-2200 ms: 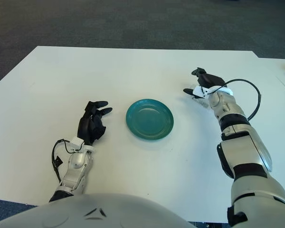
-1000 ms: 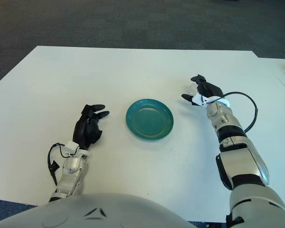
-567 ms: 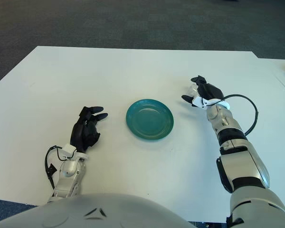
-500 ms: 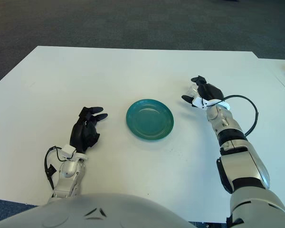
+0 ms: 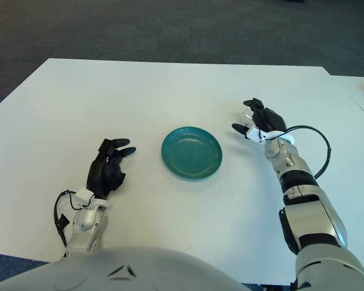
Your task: Put the bottle into the plate.
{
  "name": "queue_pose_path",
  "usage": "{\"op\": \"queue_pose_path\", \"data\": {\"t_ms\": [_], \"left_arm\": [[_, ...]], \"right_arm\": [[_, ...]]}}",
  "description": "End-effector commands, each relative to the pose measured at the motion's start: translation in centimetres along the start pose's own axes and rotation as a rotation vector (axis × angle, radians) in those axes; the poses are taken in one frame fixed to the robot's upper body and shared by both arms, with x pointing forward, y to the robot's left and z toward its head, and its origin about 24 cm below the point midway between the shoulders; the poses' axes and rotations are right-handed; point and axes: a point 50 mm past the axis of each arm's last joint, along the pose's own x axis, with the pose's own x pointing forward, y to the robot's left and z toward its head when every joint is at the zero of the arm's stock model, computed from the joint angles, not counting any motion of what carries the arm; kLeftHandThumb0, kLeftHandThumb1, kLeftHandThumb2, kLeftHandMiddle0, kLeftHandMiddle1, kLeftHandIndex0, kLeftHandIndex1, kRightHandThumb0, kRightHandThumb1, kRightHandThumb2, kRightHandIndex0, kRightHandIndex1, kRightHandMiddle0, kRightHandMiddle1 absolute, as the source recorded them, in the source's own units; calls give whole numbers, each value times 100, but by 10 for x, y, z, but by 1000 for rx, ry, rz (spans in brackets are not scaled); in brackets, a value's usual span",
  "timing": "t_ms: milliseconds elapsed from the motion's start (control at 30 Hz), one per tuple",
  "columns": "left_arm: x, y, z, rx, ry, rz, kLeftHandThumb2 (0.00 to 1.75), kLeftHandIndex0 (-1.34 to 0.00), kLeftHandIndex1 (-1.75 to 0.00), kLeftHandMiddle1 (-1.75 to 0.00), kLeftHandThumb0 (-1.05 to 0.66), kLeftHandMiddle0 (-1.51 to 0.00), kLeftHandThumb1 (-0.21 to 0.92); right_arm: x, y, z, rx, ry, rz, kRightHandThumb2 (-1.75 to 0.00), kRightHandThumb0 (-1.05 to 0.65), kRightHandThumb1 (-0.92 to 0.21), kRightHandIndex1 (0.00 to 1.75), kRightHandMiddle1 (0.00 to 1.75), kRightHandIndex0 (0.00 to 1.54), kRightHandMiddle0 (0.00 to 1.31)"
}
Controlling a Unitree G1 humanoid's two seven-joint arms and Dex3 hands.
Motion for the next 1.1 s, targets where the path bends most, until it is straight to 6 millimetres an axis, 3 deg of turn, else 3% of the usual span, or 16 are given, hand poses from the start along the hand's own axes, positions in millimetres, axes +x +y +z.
{"op": "queue_pose_path", "data": {"t_ms": [0, 300, 433, 467, 567, 667, 867, 967, 1033, 1067], "left_arm": [[-16, 6, -18, 5, 123, 23, 82, -30, -118, -91, -66, -48, 92], [-17, 7, -15, -4, 121, 28, 81, -30, -118, -91, -66, -49, 92], [-19, 6, -13, -19, 122, 32, 79, -29, -118, -92, -67, -49, 92], [-19, 6, -13, -22, 123, 32, 79, -28, -117, -90, -67, -47, 92], [-19, 6, -12, -30, 124, 33, 80, -27, -117, -89, -67, -45, 92], [-20, 6, -11, -37, 124, 37, 79, -28, -117, -88, -65, -44, 92], [-21, 6, -10, -51, 119, 50, 78, -29, -117, -87, -62, -44, 92], [-21, 6, -9, -61, 112, 60, 79, -33, -118, -88, -58, -46, 90], [-21, 6, -8, -63, 109, 63, 80, -34, -118, -88, -57, -47, 89], [-21, 6, -7, -66, 103, 67, 81, -34, -118, -89, -56, -47, 89]], "right_arm": [[-14, 22, -13, 18, 66, 79, -58, -97, -92, 9, 69, 27, 0], [-18, 21, -16, 17, 61, 71, -55, -96, -92, 9, 72, 29, 0], [-20, 15, -21, 13, 69, 16, -51, -95, -92, 16, 83, 40, 0], [-21, 13, -22, 10, 74, -3, -43, -86, -90, 91, 127, 41, 2], [-21, 10, -26, -2, 89, -37, -35, -77, -86, 147, 159, 63, 12], [-22, 8, -28, -17, 104, -65, -32, -71, -82, 166, 169, 74, 24], [-20, 3, -29, -29, 110, -101, -36, -65, -75, 174, 174, 82, 39], [-19, -2, -28, -28, 108, -118, -57, -55, -61, 174, 174, 86, 56], [-19, -3, -28, -22, 108, -124, -64, -53, -56, 174, 175, 87, 60], [-19, -4, -27, -7, 109, -133, -75, -47, -49, 175, 175, 88, 63]]}}
